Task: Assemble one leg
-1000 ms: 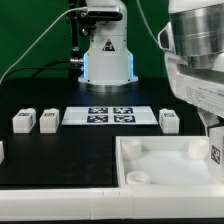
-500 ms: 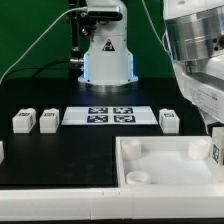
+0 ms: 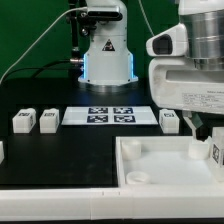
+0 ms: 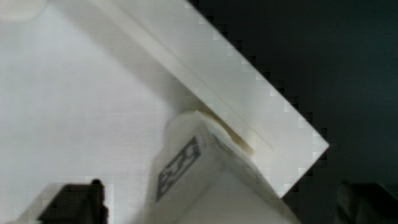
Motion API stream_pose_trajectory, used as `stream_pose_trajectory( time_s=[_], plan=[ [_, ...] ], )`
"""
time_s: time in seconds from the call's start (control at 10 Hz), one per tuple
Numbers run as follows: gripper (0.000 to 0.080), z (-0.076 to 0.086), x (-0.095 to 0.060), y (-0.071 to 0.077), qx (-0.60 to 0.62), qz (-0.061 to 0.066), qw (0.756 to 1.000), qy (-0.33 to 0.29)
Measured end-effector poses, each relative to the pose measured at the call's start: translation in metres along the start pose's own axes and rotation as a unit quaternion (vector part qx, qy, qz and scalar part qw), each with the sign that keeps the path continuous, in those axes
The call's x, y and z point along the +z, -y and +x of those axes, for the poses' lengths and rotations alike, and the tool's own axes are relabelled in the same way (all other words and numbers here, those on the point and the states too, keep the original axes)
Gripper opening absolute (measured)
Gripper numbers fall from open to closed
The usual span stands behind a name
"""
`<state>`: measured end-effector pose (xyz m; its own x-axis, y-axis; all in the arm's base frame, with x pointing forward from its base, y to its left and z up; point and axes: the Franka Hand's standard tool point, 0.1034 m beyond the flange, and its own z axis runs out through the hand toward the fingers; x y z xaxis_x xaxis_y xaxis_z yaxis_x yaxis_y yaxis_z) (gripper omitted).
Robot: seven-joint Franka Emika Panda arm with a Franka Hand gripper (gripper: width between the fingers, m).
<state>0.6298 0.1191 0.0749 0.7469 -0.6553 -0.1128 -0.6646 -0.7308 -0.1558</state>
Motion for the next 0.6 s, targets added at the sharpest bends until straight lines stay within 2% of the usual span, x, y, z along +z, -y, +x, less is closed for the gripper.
stream_pose_trajectory(
  time_s=[0.2, 0.3, 0.4, 0.5, 0.6],
  plan=[
    [0.0649, 0.0004, 0.0003, -0.0004, -0.091, -0.002, 0.996, -0.001],
    [0.0649, 0.0019, 0.0018, -0.0013, -0.195, -0.017, 0.981, -0.01],
    [0.0649, 0.0041, 0.0028, -0.0006, -0.267, -0.02, 0.963, -0.017],
    [0.0649, 0.0056, 0.0025, -0.0006, -0.305, -0.02, 0.952, -0.018],
    [0.0649, 0.005, 0.0026, -0.0003, -0.283, -0.018, 0.959, -0.018]
  ],
)
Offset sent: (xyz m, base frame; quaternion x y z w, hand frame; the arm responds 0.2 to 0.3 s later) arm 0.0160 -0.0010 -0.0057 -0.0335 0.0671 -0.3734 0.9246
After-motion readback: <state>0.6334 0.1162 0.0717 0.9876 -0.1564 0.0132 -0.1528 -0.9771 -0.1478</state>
